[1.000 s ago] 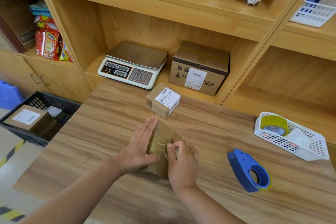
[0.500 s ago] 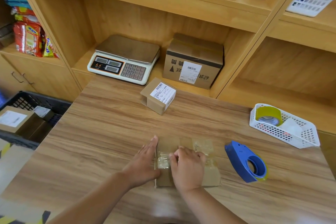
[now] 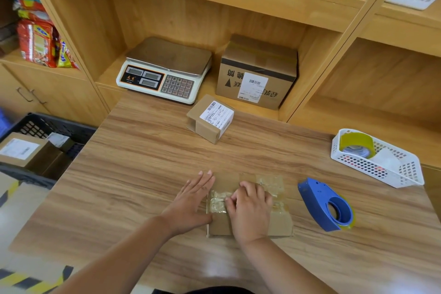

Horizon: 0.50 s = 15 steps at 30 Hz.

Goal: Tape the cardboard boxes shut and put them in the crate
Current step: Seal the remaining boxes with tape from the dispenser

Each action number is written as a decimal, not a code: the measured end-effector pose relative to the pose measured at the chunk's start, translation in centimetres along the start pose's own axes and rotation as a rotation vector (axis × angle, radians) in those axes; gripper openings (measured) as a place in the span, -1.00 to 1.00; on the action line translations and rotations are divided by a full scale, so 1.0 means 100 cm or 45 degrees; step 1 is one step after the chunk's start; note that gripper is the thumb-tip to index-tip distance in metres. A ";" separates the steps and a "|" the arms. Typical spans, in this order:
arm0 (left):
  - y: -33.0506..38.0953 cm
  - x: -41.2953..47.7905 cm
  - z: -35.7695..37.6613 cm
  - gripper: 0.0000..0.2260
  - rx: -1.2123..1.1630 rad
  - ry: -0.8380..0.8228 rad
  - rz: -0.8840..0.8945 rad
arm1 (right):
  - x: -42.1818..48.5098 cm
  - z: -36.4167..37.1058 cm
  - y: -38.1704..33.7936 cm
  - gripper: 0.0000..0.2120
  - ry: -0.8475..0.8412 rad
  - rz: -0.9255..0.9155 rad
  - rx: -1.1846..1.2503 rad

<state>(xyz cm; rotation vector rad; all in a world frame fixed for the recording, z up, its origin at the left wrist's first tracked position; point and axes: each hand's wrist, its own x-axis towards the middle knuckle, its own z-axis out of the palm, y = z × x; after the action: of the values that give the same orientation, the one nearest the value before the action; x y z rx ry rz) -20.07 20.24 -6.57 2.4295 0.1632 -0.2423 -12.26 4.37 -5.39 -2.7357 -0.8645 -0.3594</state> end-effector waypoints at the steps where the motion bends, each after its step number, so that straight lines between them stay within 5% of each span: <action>1: 0.000 0.000 0.000 -0.16 -0.013 -0.004 0.002 | -0.001 0.000 0.000 -0.76 -0.021 0.000 -0.010; 6: -0.001 -0.001 0.000 -0.13 -0.082 -0.036 -0.008 | 0.005 -0.004 0.005 -0.52 -0.151 0.140 -0.011; 15: -0.004 0.006 -0.006 -0.10 -0.063 -0.068 0.010 | -0.019 -0.007 0.007 -0.53 -0.394 -0.555 0.026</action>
<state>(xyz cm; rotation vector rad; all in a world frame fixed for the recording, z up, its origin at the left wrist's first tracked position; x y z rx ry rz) -19.50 21.01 -6.52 2.3716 0.1345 -0.2960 -13.46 2.60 -5.47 -2.6039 -1.5413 0.0027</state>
